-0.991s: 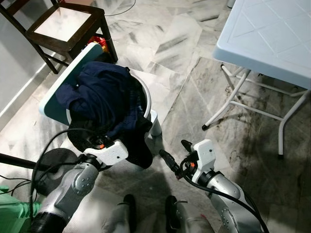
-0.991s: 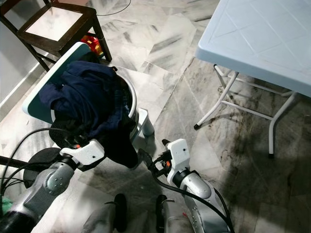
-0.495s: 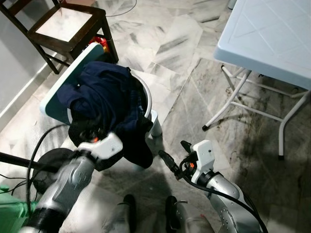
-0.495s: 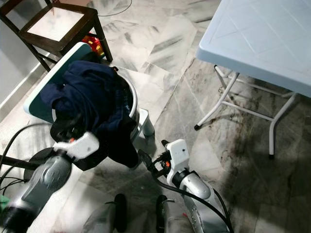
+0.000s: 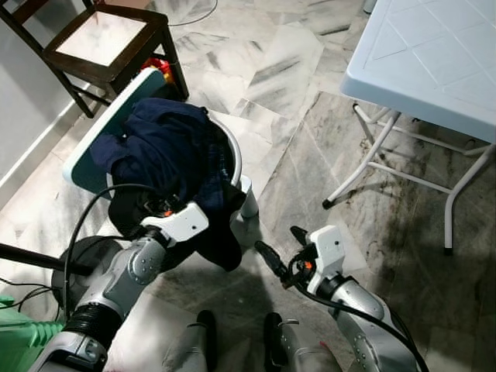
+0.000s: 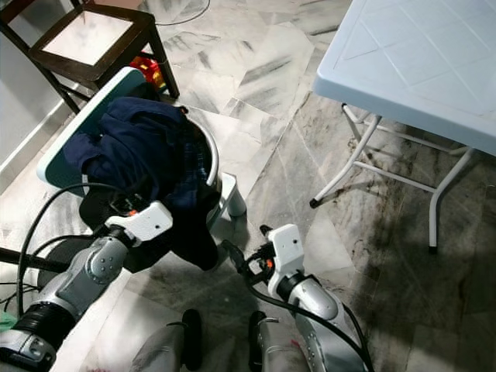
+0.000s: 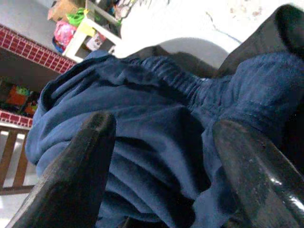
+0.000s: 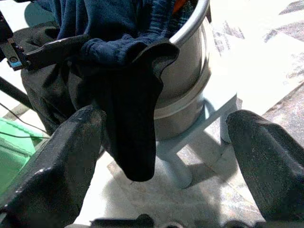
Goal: Hang hanger
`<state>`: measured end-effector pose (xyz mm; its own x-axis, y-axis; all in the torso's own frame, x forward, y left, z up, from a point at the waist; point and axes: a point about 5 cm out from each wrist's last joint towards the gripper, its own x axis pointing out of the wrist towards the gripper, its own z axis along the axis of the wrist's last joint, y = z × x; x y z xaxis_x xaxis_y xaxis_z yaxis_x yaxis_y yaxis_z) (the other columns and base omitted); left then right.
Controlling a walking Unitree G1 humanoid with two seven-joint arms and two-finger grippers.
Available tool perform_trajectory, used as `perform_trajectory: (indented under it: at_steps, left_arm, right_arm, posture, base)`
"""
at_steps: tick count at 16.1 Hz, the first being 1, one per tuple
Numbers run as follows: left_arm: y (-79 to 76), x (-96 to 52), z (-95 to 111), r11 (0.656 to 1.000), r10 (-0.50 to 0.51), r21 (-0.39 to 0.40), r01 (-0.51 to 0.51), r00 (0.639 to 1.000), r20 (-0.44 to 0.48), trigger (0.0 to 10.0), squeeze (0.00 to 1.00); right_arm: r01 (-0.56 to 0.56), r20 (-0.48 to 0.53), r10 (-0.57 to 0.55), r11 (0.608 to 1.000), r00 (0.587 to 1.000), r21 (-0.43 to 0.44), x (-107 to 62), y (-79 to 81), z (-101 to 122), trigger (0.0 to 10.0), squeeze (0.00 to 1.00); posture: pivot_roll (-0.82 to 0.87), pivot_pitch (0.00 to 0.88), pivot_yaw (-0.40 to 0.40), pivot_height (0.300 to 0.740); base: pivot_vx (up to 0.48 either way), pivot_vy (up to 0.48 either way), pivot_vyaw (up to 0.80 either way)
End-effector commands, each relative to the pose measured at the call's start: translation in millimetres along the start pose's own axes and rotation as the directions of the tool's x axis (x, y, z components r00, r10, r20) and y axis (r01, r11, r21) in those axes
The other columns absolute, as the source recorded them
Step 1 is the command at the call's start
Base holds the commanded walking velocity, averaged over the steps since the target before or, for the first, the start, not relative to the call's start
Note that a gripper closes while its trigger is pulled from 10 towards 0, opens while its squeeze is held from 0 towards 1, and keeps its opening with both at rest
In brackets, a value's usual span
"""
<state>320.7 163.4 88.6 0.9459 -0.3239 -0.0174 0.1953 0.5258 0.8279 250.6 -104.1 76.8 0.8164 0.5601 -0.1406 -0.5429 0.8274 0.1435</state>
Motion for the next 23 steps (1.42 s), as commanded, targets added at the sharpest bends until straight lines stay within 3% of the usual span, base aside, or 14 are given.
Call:
perform_trajectory:
  at_steps: [1, 9, 10, 11, 17, 20, 21, 23]
  left_arm:
    - [-10.1, -6.8, -2, 0.999, -0.033, 0.002, 0.033, 0.999, -0.001, 10.0, 0.0]
    - [-25.5, -14.7, -9, 0.987, -0.159, -0.041, 0.158, 0.987, -0.015, 10.0, 0.0]
    - [-26.4, -14.9, -10, 0.985, -0.169, -0.042, 0.168, 0.985, -0.022, 1.6, 0.0]
    - [-27.6, -15.5, -16, 0.981, -0.187, -0.067, 0.183, 0.981, -0.053, 0.0, 0.0]
    - [-31.7, -20.9, -35, 0.957, -0.269, -0.149, 0.247, 0.952, -0.146, 0.0, 0.0]
    - [-22.3, -26.6, -49, 0.977, -0.197, -0.125, 0.173, 0.956, -0.216, 0.0, 0.0]
    - [-8.6, -33.5, -64, 0.992, -0.121, -0.081, 0.102, 0.952, -0.283, 0.0, 0.0]
    - [3.8, -36.9, -73, 0.998, -0.066, -0.04, 0.056, 0.947, -0.313, 0.0, 0.0]
  right_arm:
    - [0.008, -0.007, -0.008, 1.0, 1.0, 0.008, -3.1, 1.9, -3, 10.0, 0.0]
    - [-0.007, -0.014, 0.007, 1.0, 1.0, 0.014, -1.9, 5.5, -5, 10.0, 0.0]
    - [-0.007, -0.014, 0.008, 1.0, 1.0, 0.014, -1.9, 5.8, -5, 10.0, 0.0]
    - [-0.006, -0.014, 0.006, 1.0, 1.0, 0.014, -1.9, 5.4, -5, 10.0, 0.0]
    - [-0.009, -0.017, 0.009, 1.0, 1.0, 0.014, -0.9, 5.6, -6, 10.0, 0.0]
    - [-0.009, -0.019, 0.009, 1.0, 1.0, 0.015, -1.1, 5.4, -6, 10.0, 0.0]
    - [-0.009, -0.018, 0.009, 1.0, 1.0, 0.015, -0.9, 5.7, -6, 10.0, 0.0]
    - [-0.01, -0.016, 0.01, 1.0, 1.0, 0.015, -0.5, 6.2, -6, 10.0, 0.0]
  posture:
    - [-0.06, 0.309, 0.03, 0.74]
    - [-0.05, 0.318, 0.029, 0.74]
    - [-0.05, 0.318, 0.029, 0.74]
    - [-0.05, 0.317, 0.03, 0.74]
    - [-0.04, 0.316, 0.03, 0.74]
    - [-0.04, 0.316, 0.031, 0.74]
    - [-0.03, 0.314, 0.033, 0.74]
    - [-0.03, 0.314, 0.032, 0.74]
  base:
    - [0.0, 0.0, 0.0]
    - [0.0, 0.0, 0.0]
    - [0.0, 0.0, 0.0]
    - [0.0, 0.0, 0.0]
    - [0.0, 0.0, 0.0]
    - [0.0, 0.0, 0.0]
    - [0.0, 0.0, 0.0]
    - [0.0, 0.0, 0.0]
